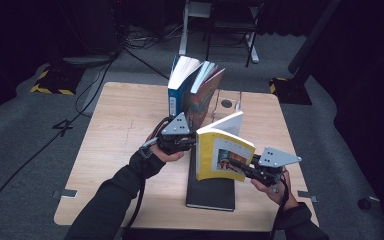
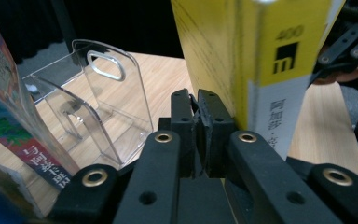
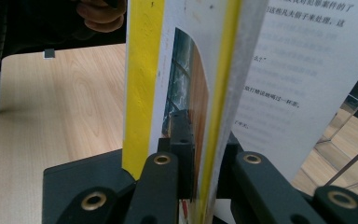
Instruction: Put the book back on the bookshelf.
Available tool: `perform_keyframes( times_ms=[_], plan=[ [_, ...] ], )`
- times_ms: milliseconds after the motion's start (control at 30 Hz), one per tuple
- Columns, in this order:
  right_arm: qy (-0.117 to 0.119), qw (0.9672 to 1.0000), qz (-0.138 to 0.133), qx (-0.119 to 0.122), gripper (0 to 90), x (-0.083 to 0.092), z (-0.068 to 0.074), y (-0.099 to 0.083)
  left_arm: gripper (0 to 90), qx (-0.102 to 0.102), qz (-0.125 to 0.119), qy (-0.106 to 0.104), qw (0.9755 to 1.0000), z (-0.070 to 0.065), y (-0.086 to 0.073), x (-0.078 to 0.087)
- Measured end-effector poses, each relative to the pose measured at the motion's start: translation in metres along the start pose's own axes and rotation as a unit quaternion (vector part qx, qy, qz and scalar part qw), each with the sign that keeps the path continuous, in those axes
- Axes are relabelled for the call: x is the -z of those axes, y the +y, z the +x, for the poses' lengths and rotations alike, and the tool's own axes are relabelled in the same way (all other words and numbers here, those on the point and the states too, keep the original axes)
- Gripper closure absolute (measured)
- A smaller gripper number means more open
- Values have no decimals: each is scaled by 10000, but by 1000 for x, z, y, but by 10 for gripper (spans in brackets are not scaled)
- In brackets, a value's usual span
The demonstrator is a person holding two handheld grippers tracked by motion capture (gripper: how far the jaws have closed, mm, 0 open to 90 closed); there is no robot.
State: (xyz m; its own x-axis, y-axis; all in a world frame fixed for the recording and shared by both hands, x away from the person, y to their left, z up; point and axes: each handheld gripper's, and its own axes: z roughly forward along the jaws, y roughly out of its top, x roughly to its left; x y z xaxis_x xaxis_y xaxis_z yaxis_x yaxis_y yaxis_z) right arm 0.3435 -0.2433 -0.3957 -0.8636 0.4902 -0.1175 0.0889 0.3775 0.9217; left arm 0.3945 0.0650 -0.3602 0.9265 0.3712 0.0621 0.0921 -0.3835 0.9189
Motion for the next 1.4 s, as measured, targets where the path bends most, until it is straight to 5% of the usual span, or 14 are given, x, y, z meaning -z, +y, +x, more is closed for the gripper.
perform_keyframes(
  times_ms=[400, 633, 767, 933, 1200, 1400],
  plan=[
    [-12, 10000, -90, 7, 832, 13, 9, -14, 634, -69, -183, 344, 9992, -27, -17, 16],
    [-23, 9999, -30, 102, 834, 16, 16, -14, 552, -126, 108, 460, 9988, -36, -38, 24],
    [-3, 9999, -49, 103, 834, 17, 18, -15, 459, -263, 413, 341, 9982, -44, -49, 22],
    [17, 9999, -66, 153, 833, 17, 20, -15, 368, -177, 573, -47, 9982, -54, -57, 9],
    [75, 9997, -76, 205, 822, 20, 22, -17, 333, -22, 385, -423, 9984, -57, -54, -19],
    [66, 9997, -108, 217, 791, 25, 23, -17, 428, -20, 78, -501, 9987, -57, -44, -30]
  ],
)
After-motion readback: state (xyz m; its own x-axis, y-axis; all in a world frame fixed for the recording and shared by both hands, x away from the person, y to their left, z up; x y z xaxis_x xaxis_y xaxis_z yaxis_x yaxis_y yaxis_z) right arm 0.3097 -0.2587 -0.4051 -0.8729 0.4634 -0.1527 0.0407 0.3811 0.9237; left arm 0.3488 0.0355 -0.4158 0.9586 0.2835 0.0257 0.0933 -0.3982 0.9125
